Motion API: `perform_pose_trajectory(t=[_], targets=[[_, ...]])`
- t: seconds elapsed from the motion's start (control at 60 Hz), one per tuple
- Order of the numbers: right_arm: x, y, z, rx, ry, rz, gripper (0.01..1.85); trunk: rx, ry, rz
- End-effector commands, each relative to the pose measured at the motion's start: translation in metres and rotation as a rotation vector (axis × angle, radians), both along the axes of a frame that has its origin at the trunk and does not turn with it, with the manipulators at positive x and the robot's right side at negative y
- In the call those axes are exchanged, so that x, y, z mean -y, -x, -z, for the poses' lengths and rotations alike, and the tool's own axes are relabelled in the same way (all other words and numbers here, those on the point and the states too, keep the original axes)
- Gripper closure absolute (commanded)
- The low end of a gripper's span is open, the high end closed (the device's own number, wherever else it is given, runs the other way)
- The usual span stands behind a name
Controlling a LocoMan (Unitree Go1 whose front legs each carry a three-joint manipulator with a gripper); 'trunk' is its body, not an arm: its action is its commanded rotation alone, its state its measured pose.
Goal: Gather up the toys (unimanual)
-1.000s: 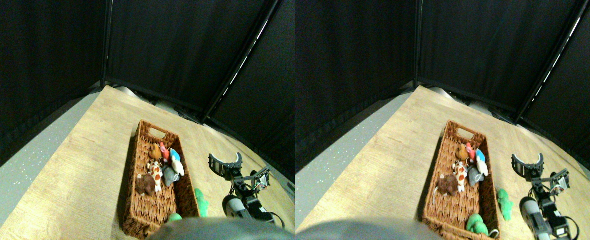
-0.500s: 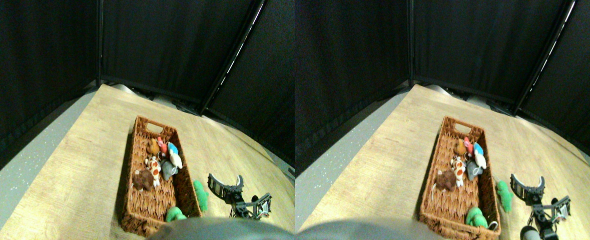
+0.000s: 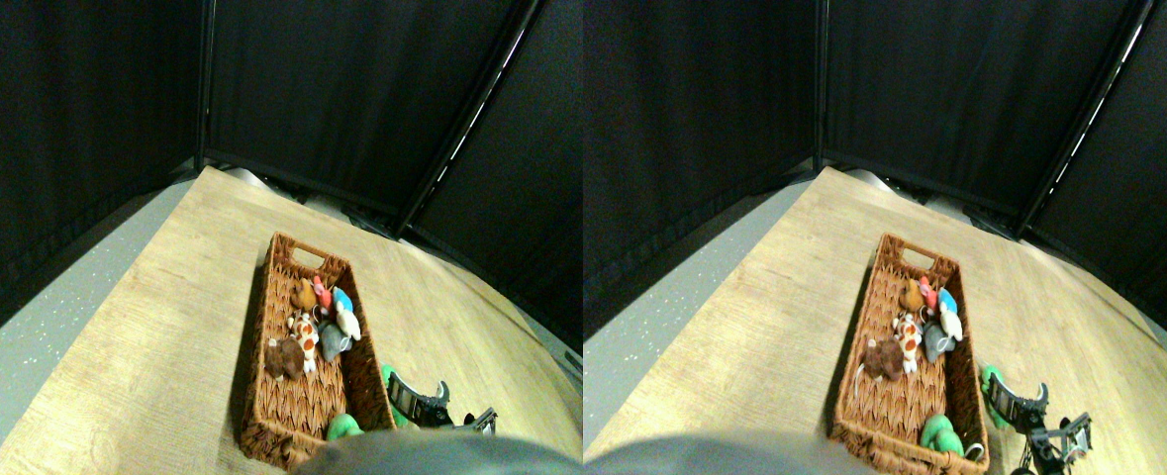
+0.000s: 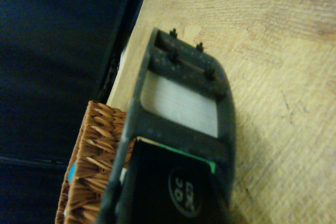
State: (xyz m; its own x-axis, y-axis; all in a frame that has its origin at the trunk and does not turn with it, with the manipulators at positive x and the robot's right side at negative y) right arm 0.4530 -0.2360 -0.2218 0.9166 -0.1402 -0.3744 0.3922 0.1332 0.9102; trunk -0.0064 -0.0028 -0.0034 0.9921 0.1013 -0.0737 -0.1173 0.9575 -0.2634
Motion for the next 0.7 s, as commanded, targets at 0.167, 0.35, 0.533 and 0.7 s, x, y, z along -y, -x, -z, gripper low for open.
perform_pose_trajectory(t=[0.167, 0.35, 0.533, 0.7], targets=[[0.003, -0.009, 0.027, -0.064, -0.037, 0.028, 1.13, -0.033, 0.032, -0.017], [0.004, -0.013, 0.037, -0.088, -0.073, 0.058, 1.13, -0.036, 0.032, -0.017], [0.005, -0.014, 0.041, -0.098, -0.085, 0.064, 1.2, -0.034, 0.031, -0.019], [0.007, -0.015, 0.039, -0.103, -0.064, 0.073, 1.17, -0.035, 0.028, -0.018]])
